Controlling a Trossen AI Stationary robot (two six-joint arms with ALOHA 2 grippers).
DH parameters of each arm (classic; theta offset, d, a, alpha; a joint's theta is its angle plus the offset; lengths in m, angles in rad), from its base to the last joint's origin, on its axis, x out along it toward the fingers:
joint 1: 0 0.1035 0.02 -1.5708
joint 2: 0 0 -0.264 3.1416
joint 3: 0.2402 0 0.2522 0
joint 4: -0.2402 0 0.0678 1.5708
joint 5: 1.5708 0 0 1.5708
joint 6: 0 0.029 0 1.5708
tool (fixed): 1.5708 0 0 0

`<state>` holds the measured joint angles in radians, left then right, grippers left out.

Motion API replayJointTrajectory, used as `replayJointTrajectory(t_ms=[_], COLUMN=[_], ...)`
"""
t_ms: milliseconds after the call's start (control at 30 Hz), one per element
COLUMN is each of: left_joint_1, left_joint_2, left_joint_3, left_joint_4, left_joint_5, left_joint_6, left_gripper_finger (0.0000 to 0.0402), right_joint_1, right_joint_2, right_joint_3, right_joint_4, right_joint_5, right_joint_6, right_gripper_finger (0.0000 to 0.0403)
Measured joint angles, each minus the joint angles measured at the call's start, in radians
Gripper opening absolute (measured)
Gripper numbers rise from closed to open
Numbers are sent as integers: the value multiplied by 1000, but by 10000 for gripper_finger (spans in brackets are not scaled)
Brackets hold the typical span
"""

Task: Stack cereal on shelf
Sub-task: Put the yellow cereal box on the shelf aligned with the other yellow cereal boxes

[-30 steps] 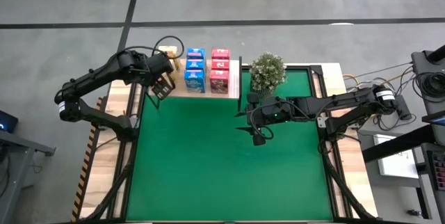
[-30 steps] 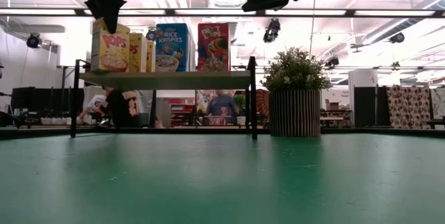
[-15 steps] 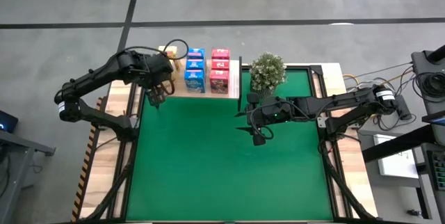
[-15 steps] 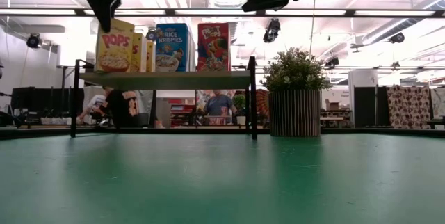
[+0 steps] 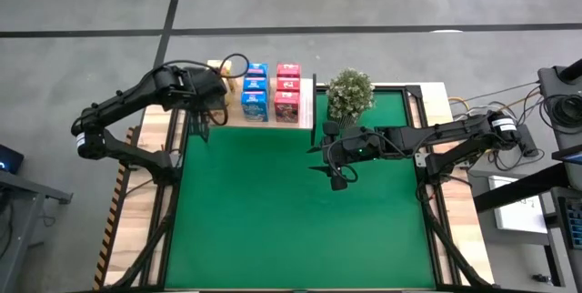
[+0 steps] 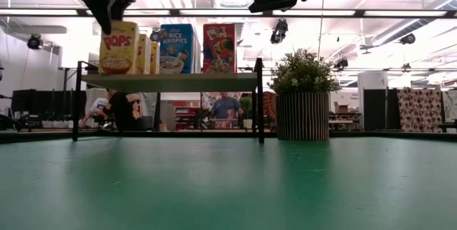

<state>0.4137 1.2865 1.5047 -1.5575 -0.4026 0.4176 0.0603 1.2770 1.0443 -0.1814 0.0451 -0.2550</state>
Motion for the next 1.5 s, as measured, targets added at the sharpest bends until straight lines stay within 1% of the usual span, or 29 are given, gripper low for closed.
replayJointTrajectory(t_ms=[133,300,433,567,767,1067,1233,1367,1500], left_joint_1=[1,0,0,-1,-29,-117,-159,-166,-168], left_joint_2=[0,0,0,0,0,0,0,0,1], left_joint_3=[0,0,0,0,0,5,48,98,148], left_joint_4=[26,37,43,43,43,37,27,23,21], left_joint_5=[-66,-73,-110,-111,-111,-111,-110,-111,-111], left_joint_6=[34,42,49,34,-32,-138,-177,-202,-294], left_gripper_finger=[230,230,230,230,230,230,230,230,230], right_joint_1=[0,0,0,0,0,0,0,0,0], right_joint_2=[0,0,0,0,0,0,0,0,0], right_joint_3=[0,0,0,0,0,0,0,0,0], right_joint_4=[0,0,0,0,0,0,0,0,0], right_joint_5=[0,0,0,0,0,0,0,0,0], right_joint_6=[0,0,0,0,-5,-6,-6,0,5], right_gripper_finger=[201,201,201,201,201,201,201,201,201])
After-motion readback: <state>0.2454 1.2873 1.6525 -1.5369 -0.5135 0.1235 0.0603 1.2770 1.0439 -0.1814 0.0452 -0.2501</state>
